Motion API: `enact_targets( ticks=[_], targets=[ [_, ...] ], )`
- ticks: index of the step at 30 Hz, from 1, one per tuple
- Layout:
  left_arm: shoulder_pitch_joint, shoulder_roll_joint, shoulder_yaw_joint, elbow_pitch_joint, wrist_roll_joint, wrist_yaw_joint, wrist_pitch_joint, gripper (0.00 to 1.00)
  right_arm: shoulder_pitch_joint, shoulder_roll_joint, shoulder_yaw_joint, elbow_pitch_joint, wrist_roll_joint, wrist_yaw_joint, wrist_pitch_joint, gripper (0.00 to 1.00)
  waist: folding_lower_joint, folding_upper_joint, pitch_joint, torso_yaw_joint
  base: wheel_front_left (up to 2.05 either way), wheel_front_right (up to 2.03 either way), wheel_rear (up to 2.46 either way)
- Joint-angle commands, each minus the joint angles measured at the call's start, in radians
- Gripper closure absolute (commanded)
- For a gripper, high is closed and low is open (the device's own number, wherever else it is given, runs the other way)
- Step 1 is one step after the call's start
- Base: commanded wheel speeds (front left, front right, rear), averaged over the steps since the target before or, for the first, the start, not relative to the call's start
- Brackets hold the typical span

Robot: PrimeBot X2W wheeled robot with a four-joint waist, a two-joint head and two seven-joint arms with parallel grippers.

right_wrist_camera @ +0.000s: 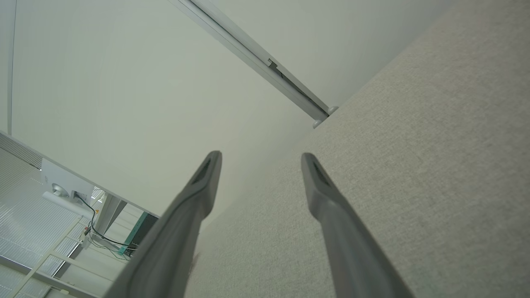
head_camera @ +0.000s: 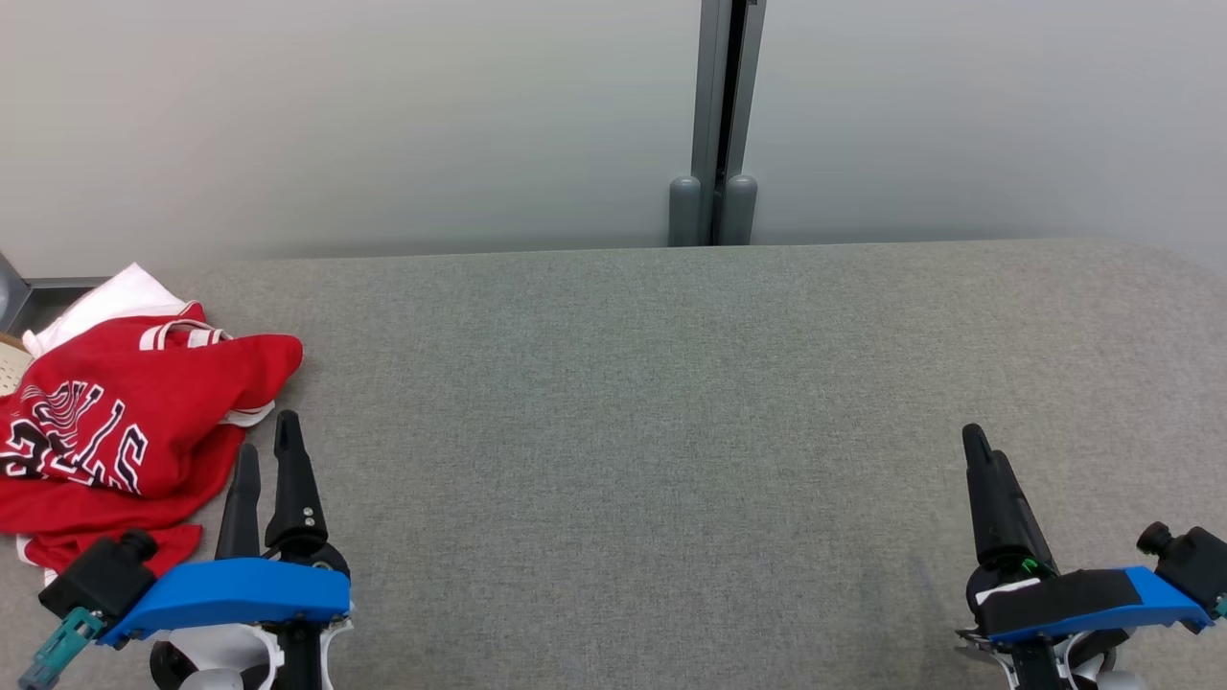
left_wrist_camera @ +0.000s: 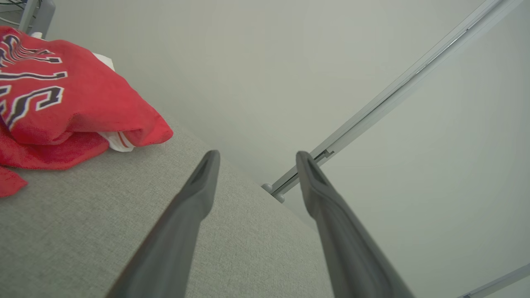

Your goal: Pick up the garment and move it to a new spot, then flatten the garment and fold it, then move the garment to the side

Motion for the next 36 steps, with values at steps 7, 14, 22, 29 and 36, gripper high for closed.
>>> enact_targets(
  ticks=[7, 14, 22, 29, 36],
  targets=[
    [-0.026, 0.009, -0.008, -0.008, 0.119, 0.013, -0.027, 0.00, -0.024, -0.007, 0.010, -0.016, -0.107, 0.002, -0.026, 0.00, 0.0000, 0.0000, 0.000, 0.002, 0.00, 0.00, 0.00],
    [-0.023, 0.009, -0.018, -0.003, 0.209, 0.004, -0.047, 0.00, -0.024, -0.008, 0.017, -0.011, -0.186, 0.002, -0.047, 0.00, 0.0000, 0.0000, -0.001, 0.004, 0.00, 0.00, 0.00],
    [-0.020, 0.009, -0.024, 0.019, 0.292, -0.004, -0.068, 0.00, -0.026, -0.009, 0.020, -0.001, -0.274, 0.002, -0.068, 0.00, 0.0000, 0.0000, -0.002, 0.008, 0.00, 0.00, 0.00],
    [-0.022, 0.009, -0.024, 0.039, 0.369, -0.006, -0.086, 0.00, -0.027, -0.009, 0.024, -0.001, -0.342, 0.002, -0.086, 0.00, 0.0000, 0.0000, -0.004, 0.011, 0.00, 0.00, 0.00],
    [-0.024, 0.010, -0.031, 0.052, 0.439, -0.005, -0.102, 0.00, -0.028, -0.010, 0.032, -0.002, -0.408, 0.002, -0.102, 0.00, 0.0000, 0.0000, -0.004, 0.013, 0.00, 0.00, 0.00]
  ],
)
